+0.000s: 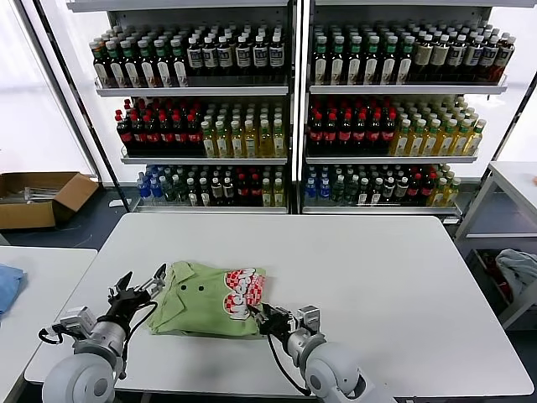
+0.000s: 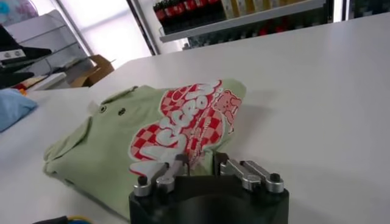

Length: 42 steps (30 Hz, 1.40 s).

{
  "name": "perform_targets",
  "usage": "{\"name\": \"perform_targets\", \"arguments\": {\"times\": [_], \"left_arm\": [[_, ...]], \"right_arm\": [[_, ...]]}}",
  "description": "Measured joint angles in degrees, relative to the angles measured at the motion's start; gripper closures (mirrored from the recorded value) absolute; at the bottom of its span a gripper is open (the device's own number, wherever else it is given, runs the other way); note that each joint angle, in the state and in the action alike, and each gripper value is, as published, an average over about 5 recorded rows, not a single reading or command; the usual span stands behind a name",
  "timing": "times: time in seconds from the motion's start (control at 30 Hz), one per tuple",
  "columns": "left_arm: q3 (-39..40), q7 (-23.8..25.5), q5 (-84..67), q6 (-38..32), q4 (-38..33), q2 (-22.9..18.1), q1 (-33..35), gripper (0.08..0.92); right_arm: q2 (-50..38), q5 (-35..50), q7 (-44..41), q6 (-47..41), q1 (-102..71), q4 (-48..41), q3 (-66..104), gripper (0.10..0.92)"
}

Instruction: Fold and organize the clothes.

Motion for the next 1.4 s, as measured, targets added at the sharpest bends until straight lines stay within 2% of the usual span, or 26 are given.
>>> {"name": "perform_targets", "arguments": {"times": [0.23,0.83,0.97,1.4], "left_arm": [[-1.22,0.25,0.40,-0.04,-0.26,0.18,0.49,0.177],[-1.11,0.47,0.58,-0.21,-0.04,-1.42,0.53,0.177],[-0.83,0.56,0.61,-0.21,0.19,-1.96,0.59,0.177],[-1.15,1.48,0.47,-0.64,0.48,-2.13,0.86,0.177]], "right_arm": [[-1.61,0.08,-0.71,-0.32,-0.82,0.98,0.85,0.899],[-17.22,-3.28,-8.26,0.48,-9.24,10.41,12.85,0.905],[-18.91,-4.95,-9.85,1.44,-11.67,11.77,15.50,0.829],[-19.54,-9.02,-12.35,5.75,-12.98,13.16,17.76,0.466]]}}
